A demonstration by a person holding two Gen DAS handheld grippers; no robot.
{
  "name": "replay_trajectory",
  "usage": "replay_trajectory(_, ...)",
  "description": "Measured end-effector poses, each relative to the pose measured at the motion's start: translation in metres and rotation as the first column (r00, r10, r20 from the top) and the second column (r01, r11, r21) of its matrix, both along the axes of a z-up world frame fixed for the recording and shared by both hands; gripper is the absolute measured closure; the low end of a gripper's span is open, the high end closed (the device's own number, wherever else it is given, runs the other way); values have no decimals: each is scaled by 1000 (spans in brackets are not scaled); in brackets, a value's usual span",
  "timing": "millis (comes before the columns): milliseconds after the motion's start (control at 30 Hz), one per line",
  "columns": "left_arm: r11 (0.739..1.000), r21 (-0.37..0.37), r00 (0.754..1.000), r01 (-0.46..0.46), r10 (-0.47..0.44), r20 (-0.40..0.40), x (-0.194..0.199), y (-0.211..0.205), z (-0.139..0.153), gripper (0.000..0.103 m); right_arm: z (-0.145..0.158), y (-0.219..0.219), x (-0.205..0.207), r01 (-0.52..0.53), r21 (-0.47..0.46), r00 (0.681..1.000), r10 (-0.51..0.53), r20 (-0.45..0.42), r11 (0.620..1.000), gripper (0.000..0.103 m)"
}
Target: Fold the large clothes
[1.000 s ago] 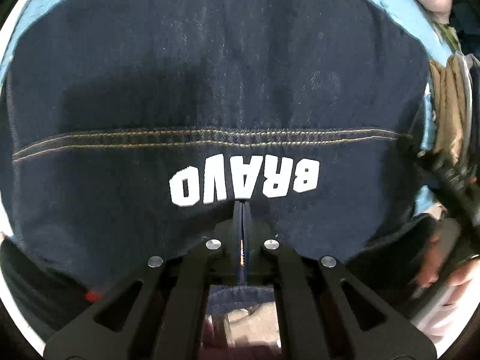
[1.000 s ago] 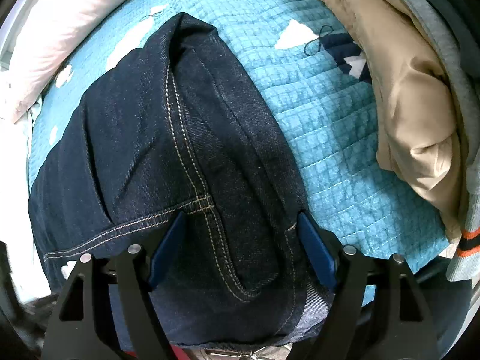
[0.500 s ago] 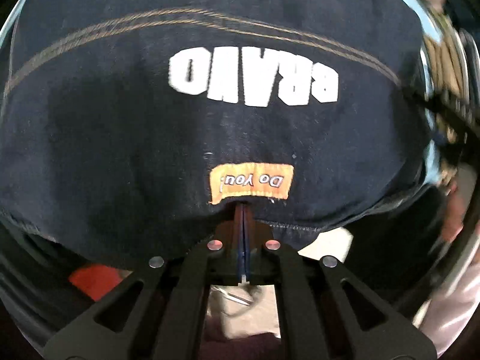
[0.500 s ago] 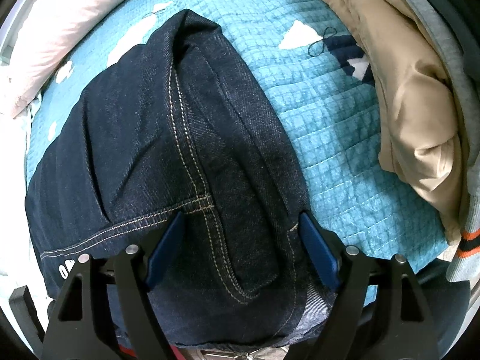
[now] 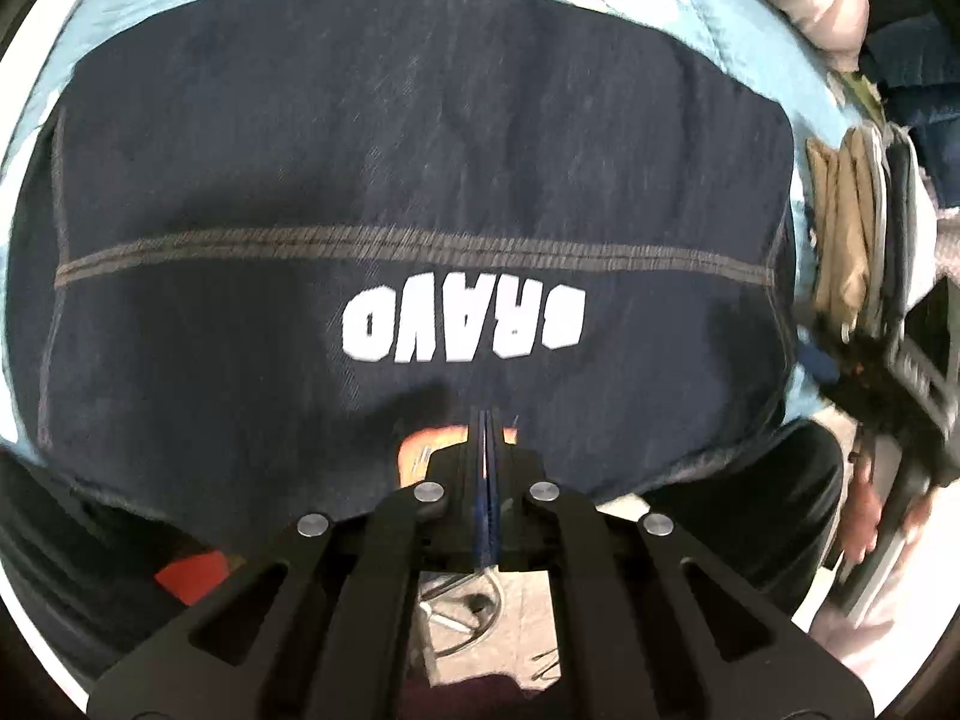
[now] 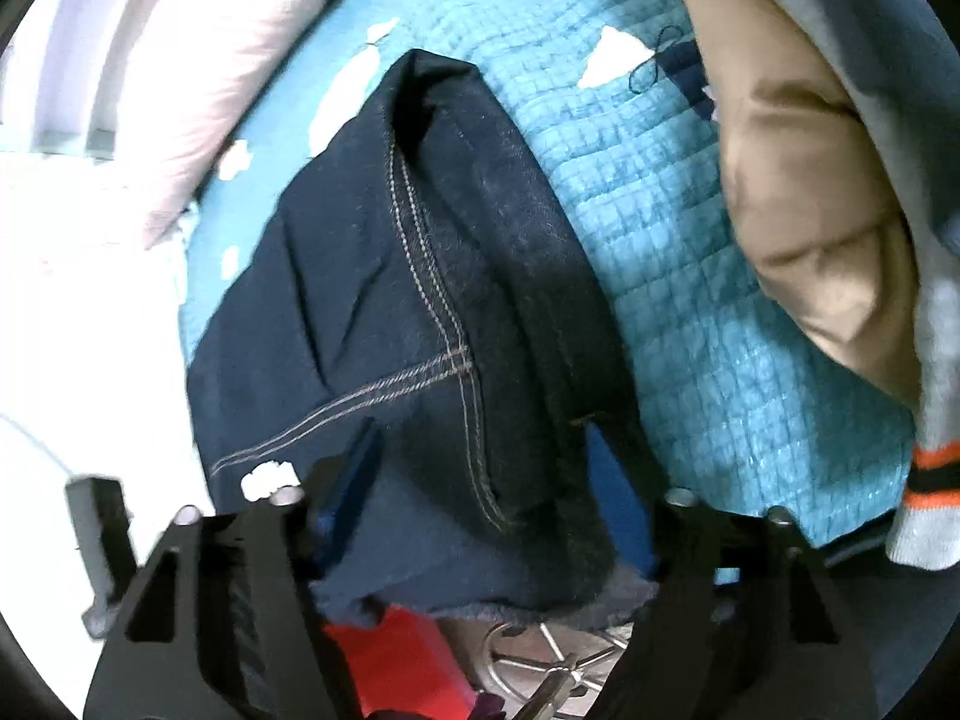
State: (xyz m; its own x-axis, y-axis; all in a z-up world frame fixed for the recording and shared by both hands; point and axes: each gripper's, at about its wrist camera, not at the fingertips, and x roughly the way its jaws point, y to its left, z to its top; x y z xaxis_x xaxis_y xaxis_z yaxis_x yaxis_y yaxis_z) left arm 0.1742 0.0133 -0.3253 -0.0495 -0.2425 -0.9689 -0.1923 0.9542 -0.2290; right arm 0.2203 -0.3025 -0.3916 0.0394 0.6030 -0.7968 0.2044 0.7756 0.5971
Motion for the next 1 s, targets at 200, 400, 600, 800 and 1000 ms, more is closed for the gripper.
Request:
replay_trajectory(200,999,42,1000,-1,2,-26,5,-2,-40,101,-11,-2,-11,-26,75,998,30,-56,997,56)
replay_trajectory(400,1000,-7,1000,-25,25,0,-12,19,-36,101,1,-7,-6,6,-55,1000,-8,-28,998,53)
replay_trajectory(600,1000,21,1000,2,-2,6,-16,19,-35,101,27,-17,22,13,-209,998,0,65,978,37)
replay_trajectory(800,1000,-1,1000,-21,21,2,-17,11,-41,101,-18,-10,32,-10,-38,999,9,-48,999,34)
replay_trajectory(1000,999,-20,1000,-29,30,4,-17,28,-47,101,-22,5,17,-84,170,995,93,-44,982,36)
